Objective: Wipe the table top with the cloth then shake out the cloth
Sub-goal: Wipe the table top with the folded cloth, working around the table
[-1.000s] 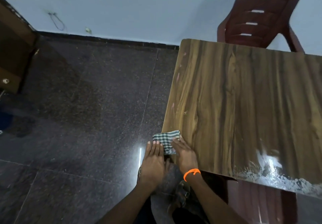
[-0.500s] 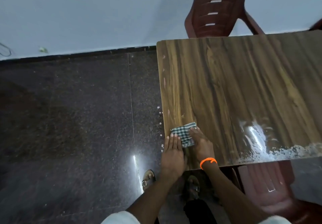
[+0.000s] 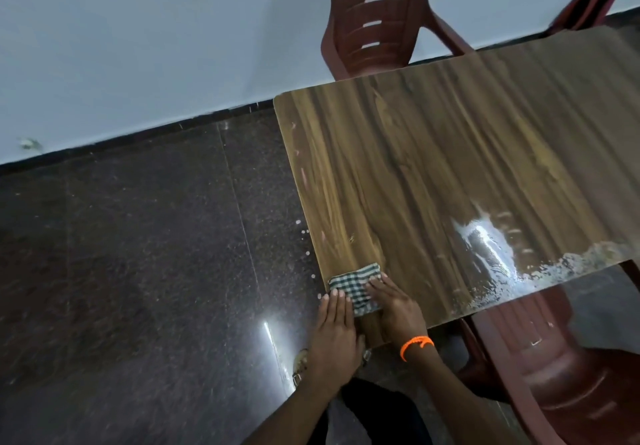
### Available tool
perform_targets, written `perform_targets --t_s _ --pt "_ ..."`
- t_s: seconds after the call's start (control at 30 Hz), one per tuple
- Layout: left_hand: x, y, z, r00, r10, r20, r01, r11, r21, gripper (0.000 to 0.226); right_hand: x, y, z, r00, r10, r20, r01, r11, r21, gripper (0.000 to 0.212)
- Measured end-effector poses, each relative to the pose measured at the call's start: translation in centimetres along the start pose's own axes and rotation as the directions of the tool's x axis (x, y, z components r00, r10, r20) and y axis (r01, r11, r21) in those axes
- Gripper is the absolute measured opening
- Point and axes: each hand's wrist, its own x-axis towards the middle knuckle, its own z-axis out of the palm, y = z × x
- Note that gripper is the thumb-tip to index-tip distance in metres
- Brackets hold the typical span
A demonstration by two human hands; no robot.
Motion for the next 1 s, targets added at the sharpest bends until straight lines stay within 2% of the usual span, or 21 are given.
perform_targets --t_s 0.13,0.23,0.4,0.47,0.57,0.7,0.77,0.87,1.0 --pt "3.8 -0.6 -1.5 0.998 -0.008 -0.054 0.010 1.000 0.028 0.072 4.3 -0.5 -0.9 0.991 0.079 -0.112 -0.072 0.995 0.073 0.042" --pt "5.8 -2.9 -2.8 0.998 -0.033 -0.053 0.038 0.995 0.094 0.071 7.9 -1.7 -0.8 0.994 0.047 -0.096 -0.037 0.994 0.101 0.042" --pt "4.9 -5.5 -3.7 0.997 -0.078 0.003 0.075 0.973 0.219 0.068 9.8 -4.3 0.3 0.993 -0.114 0.005 0.113 0.992 0.056 0.036" --pt "3.6 -5.6 -3.2 0.996 -0.073 0.046 0.061 0.972 0.227 0.064 8.9 -4.5 0.4 0.985 -0.171 0.017 0.169 0.982 0.080 0.038" --pt "2.1 -4.9 -2.3 0.997 -0.064 0.035 0.057 0.981 0.184 0.067 6.5 -3.6 0.4 0.969 -0.245 0.020 0.243 0.968 0.061 0.039" --pt "3.1 -2.6 -2.6 0.996 -0.038 0.082 0.032 0.997 0.073 0.071 5.0 -0.8 -0.4 0.990 -0.143 0.008 0.142 0.985 0.098 0.040" --pt "4.7 -1.8 -3.1 0.999 -0.005 0.045 0.003 0.999 0.049 0.073 5.6 0.7 -1.0 0.997 -0.068 -0.042 0.073 0.988 0.138 0.040" --pt "7.7 -1.7 -4.1 1.000 0.009 0.005 -0.009 0.998 0.054 0.074 8.5 1.8 -2.0 0.996 0.013 -0.090 0.002 0.988 0.156 0.037" --pt "10.4 -4.0 -5.0 0.999 0.026 -0.033 -0.021 0.991 0.129 0.076 12.7 0.7 -1.9 0.990 0.007 -0.140 0.023 0.976 0.215 0.037"
